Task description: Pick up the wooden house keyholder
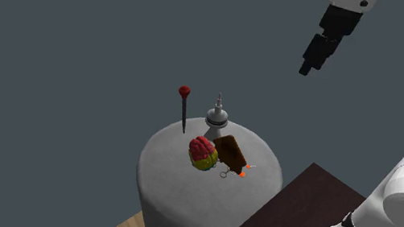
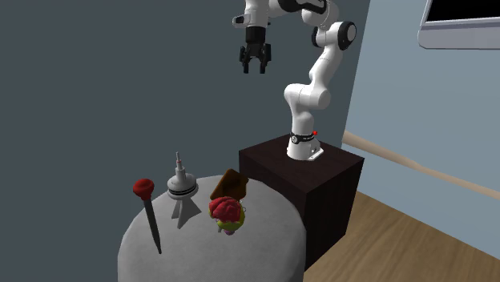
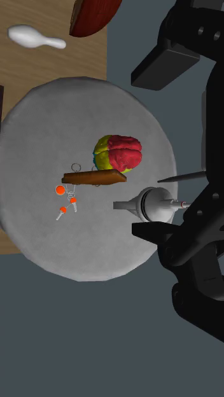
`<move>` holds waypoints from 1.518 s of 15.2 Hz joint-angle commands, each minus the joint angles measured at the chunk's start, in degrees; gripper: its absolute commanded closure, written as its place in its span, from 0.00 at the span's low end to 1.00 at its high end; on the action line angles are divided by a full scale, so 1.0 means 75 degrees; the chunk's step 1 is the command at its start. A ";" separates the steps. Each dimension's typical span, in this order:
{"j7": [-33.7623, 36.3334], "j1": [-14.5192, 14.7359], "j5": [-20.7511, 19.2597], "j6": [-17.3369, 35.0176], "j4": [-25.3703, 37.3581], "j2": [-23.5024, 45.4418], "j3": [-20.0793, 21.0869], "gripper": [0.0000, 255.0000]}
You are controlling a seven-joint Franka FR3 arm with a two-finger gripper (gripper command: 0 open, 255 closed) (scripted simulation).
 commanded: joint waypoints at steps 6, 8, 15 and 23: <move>0.0145 0.0040 0.0068 0.1744 -0.1378 -0.0075 0.0226 0.00; 0.0204 0.0067 0.0098 0.2478 -0.1849 0.0013 0.0318 0.00; 0.0429 0.0181 0.0204 0.5264 -0.3082 0.0952 0.0654 0.00; 0.0827 0.0179 0.0143 0.8724 -0.3510 0.3292 0.1114 0.00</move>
